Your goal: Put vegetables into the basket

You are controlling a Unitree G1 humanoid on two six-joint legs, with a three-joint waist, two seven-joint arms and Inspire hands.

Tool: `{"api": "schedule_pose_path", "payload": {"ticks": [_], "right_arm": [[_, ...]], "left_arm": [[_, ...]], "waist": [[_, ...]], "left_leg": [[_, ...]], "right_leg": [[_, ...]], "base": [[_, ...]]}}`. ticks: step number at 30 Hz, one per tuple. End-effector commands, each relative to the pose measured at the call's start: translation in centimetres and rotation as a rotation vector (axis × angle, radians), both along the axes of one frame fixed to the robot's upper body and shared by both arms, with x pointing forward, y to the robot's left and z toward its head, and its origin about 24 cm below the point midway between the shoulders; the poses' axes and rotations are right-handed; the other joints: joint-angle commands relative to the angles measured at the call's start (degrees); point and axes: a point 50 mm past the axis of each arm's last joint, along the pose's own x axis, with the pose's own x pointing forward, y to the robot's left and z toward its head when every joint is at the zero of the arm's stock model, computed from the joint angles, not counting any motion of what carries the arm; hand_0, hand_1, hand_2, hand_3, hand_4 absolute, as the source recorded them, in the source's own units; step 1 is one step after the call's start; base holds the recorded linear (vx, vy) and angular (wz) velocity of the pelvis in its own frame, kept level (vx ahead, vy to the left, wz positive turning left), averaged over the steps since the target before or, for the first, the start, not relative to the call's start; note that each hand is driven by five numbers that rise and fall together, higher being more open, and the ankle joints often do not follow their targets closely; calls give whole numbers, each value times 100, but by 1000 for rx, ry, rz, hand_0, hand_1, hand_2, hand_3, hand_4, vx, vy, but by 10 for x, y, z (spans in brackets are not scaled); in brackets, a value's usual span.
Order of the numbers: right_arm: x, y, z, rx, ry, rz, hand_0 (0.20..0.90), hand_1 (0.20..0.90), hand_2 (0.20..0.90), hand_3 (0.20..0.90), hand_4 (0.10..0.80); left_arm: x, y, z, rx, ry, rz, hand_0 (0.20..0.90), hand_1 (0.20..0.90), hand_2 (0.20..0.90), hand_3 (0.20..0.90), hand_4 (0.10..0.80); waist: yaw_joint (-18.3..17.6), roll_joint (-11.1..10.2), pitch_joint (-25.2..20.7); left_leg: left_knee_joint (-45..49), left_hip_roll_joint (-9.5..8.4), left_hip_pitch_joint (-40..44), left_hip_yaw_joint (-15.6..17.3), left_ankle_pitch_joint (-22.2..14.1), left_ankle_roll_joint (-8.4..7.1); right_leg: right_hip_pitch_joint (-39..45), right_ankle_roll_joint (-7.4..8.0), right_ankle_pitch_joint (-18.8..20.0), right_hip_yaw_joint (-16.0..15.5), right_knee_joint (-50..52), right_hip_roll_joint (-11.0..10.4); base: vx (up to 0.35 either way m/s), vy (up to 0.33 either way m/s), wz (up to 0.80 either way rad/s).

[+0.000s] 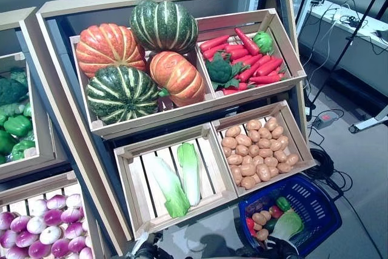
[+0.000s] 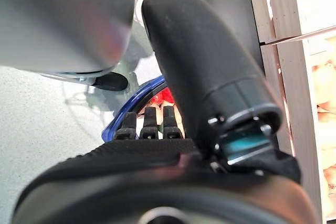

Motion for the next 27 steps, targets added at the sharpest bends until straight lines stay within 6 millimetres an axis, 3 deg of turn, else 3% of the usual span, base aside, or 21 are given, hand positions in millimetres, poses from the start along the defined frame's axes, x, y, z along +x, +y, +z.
{"api": "schedule_pose_path", "payload": {"ticks": [1,9,12,13,16,18,19,22,27], "right_arm": [[35,15,9,0,-126,101,900,900,900,900,800],[36,16,9,3,-138,100,900,900,900,900,800],[38,18,10,5,-141,114,900,900,900,900,800],[40,19,11,2,-143,120,900,900,900,900,800],[42,17,12,-6,-144,125,900,900,900,900,800],[42,17,13,-10,-144,128,900,900,900,900,800],[41,11,14,-16,-146,132,900,900,900,900,800],[38,8,14,-20,-147,132,900,900,900,900,800],[35,3,15,-32,-153,154,900,900,900,900,800]], "left_arm": [[37,5,11,41,-86,-67,900,900,900,900,800],[34,2,9,32,-70,-64,900,900,900,900,800],[42,0,13,17,-135,-72,900,900,900,900,800],[60,-6,23,-62,-237,-63,900,900,900,900,800],[88,-18,44,-153,-380,-141,900,900,900,900,800],[97,-22,53,-211,-429,-175,900,900,900,900,800],[109,-27,71,-270,-501,-242,900,900,900,900,800],[116,-31,88,-348,-551,-292,900,900,900,900,800],[138,-43,150,-590,-739,-407,900,900,900,900,800]], "waist": [[-31,-111,60],[-32,-113,70],[-51,-108,84],[-55,-103,112],[-38,-83,166],[-37,-71,182],[-14,-41,220],[6,-11,252],[28,130,316]], "left_leg": [[34,118,-106,-185,-135,-194],[34,118,-93,-201,-143,-209],[34,113,-91,-192,-144,-218],[34,109,-98,-192,-141,-221],[34,104,-123,-190,-143,-224],[34,100,-141,-193,-139,-221],[34,87,-175,-210,-134,-210],[34,75,-204,-218,-125,-208],[34,62,-498,-275,7,-231]], "right_leg": [[226,31,-19,-151,89,-190],[258,26,-30,-173,69,-196],[250,32,-21,-152,64,-190],[231,30,-16,-137,74,-187],[208,14,-1,-148,62,-172],[187,11,13,-131,56,-161],[156,4,30,-134,42,-144],[128,6,51,-148,32,-137],[-87,-16,78,-142,31,-77]], "base": [[0,0,0],[0,0,0],[0,0,0],[0,0,0],[-44,-13,1],[-45,-8,1],[-44,-12,-1],[-17,-5,0],[-35,11,0]]}}
